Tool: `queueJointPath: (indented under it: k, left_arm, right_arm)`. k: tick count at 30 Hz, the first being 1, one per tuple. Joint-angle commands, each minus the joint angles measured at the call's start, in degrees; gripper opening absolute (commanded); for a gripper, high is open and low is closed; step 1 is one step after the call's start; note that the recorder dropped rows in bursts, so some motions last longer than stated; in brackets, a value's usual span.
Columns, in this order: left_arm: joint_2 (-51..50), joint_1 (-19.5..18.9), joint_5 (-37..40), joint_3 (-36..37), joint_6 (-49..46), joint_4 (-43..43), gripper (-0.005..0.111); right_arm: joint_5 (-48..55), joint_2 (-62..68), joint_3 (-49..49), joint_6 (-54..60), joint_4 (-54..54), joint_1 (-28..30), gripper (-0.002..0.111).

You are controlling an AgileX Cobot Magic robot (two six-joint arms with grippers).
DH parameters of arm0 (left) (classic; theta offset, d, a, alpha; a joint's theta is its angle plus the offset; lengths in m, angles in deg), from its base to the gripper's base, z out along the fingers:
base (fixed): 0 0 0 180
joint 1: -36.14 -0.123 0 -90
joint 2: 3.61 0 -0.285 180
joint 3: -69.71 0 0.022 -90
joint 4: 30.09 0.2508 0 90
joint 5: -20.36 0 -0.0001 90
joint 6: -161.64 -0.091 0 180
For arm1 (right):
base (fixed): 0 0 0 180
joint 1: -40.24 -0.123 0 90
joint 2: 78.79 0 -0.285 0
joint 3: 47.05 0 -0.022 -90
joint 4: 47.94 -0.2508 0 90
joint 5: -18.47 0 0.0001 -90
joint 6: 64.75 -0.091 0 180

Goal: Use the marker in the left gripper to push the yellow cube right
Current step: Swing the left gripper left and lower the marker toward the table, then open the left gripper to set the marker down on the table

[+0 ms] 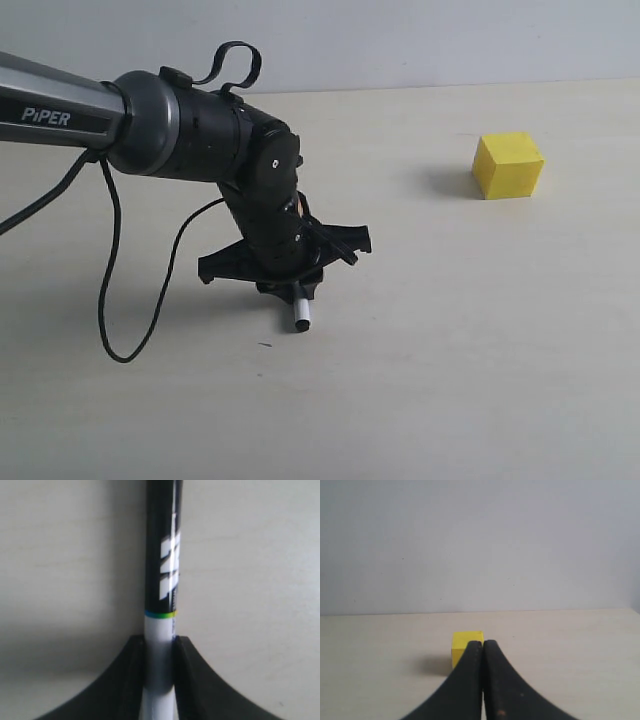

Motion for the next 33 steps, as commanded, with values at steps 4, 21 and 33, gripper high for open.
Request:
queueJointPath:
  k: [4, 21, 33]
  left_arm:
    - [-0.4, -0.3, -0.7, 0.1, -0.2, -0.3, 0.0]
    - [0.5, -0.3, -0.7, 0.1, -3.0, -0.3, 0.039]
    - [5.8, -0.3, -0.9, 0.1, -5.1, -0.3, 0.039]
  right_arm:
    - [-0.3, -0.4, 0.3, 0.0, 0.1, 0.3, 0.0]
    - [-0.3, -0.4, 0.3, 0.0, 0.1, 0.3, 0.0]
    - [-0.3, -0.4, 0.3, 0.0, 0.1, 0.3, 0.0]
